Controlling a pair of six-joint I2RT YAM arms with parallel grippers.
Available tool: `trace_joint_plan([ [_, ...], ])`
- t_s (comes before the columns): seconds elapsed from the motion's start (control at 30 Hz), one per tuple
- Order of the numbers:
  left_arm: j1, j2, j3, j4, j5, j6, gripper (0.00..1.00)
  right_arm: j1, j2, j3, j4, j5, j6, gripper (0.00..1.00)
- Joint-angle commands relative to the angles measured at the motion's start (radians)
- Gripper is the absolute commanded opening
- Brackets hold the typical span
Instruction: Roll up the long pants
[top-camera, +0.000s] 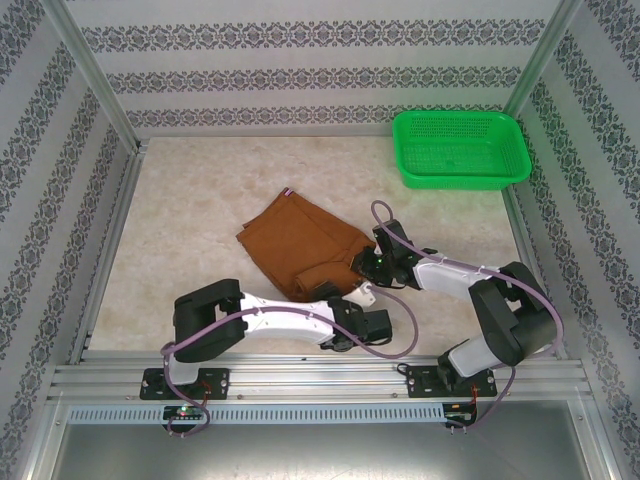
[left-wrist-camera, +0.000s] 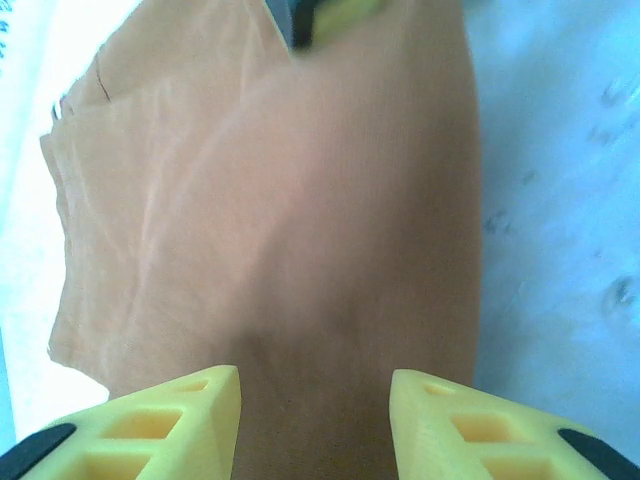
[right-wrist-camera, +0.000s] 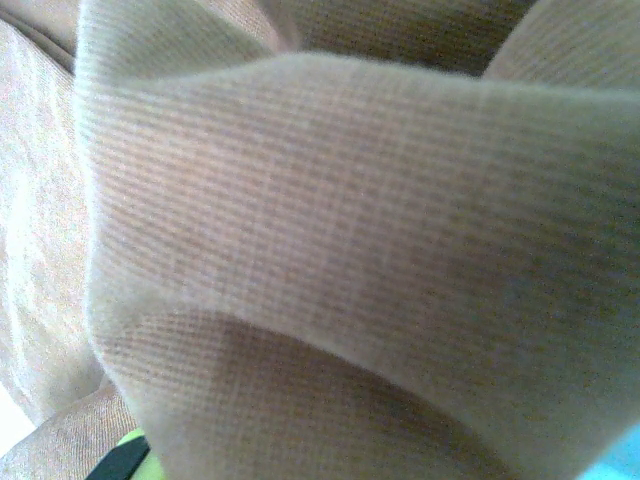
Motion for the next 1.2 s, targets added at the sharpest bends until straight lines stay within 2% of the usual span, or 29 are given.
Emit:
trace_joint_plan([
  [0.0,-0.018,-0.065,0.055,-0.046,-0.035,0.046,0.45,0.022,0.022,-0.023,-0.129,-0.005,-0.007,0.00],
  [0.17,-0.016,-0.057,0.061,-0.042,-0.018,0.073,0.48,0.031,-0.028,-0.036,-0.159,0.013,-0.004,0.00],
  [0.43,-0.001,0.058,-0.014,-0.005,-0.093,0.155,0.61,0.058,-0.084,-0.042,-0.208,0.039,-0.006,0.00],
  [0.63,-0.010,-0.023,-0.059,0.091,0.033,0.222,0.62,0.076,-0.104,-0.042,-0.215,0.045,0.011,0.00],
  [0.77,-0.018,-0.057,-0.062,0.094,0.049,0.235,0.63,0.082,-0.111,-0.041,-0.217,0.052,0.020,0.00],
  [0.9,-0.021,-0.092,-0.026,0.052,0.142,0.209,0.65,0.082,-0.108,-0.045,-0.201,0.041,0.039,0.00],
  [1.17,-0.027,-0.062,-0.043,0.036,0.078,0.188,0.64,0.086,-0.126,-0.015,-0.187,-0.003,0.072,0.00],
])
